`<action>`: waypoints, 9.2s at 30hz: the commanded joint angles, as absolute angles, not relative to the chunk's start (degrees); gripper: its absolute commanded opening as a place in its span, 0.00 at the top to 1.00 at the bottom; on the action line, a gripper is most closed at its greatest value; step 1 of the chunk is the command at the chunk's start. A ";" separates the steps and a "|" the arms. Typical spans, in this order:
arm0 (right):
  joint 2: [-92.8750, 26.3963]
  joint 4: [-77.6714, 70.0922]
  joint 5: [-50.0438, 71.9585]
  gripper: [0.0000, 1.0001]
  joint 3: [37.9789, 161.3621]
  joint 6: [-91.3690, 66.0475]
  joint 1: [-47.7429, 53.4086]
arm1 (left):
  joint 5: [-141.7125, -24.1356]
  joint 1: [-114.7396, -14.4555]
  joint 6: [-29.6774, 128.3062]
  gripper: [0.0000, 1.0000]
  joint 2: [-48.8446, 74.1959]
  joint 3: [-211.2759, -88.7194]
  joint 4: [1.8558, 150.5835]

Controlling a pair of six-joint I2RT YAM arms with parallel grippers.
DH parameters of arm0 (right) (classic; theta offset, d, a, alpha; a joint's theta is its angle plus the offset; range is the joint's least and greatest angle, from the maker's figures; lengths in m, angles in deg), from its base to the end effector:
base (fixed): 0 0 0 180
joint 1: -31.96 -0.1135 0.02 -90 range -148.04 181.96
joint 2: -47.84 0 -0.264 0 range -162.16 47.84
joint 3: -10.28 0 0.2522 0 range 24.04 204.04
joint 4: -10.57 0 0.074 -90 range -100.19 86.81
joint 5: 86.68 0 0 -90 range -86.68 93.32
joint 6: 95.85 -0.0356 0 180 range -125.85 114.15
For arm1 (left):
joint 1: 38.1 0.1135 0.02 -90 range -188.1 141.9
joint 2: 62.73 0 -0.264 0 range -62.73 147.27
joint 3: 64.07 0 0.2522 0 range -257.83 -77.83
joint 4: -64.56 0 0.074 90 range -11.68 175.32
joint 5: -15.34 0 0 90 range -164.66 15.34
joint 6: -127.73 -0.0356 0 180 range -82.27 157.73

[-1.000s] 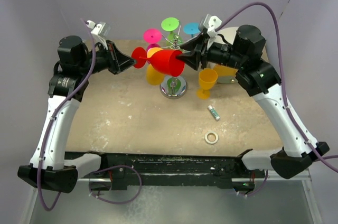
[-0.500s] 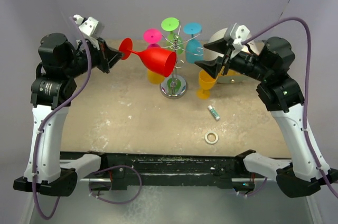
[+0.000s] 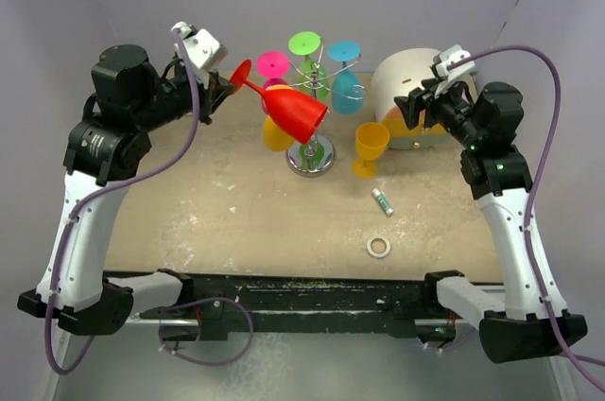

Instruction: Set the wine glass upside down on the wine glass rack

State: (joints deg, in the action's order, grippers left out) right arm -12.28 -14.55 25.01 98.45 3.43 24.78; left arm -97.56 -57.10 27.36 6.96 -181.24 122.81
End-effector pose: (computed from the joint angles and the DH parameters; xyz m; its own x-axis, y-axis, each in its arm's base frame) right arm 0.2146 0.0403 0.4665 0.1278 -0.1349 -0.9826 -0.4679 0.8653 -0.1797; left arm 0.1881 -0.0794 0.5270 -0.0548 0.1942 -0.9794 0.6824 0.7234 0.1053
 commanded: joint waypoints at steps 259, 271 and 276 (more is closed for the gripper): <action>-27.34 -41.02 35.85 1.00 91.77 46.48 22.73 | -87.41 -68.99 12.15 0.01 5.01 -176.29 118.69; -11.75 -41.06 34.54 1.00 93.78 37.28 22.99 | -86.68 -68.26 18.02 0.01 5.62 -177.17 115.82; -4.29 -37.98 28.81 1.00 95.46 32.16 25.83 | -92.39 -67.98 24.28 0.01 6.76 -178.38 114.62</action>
State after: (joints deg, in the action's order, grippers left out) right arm -9.22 -40.56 32.90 91.56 37.24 23.27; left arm -87.46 -68.45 17.59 5.93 -175.63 118.57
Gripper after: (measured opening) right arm 0.009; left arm 0.992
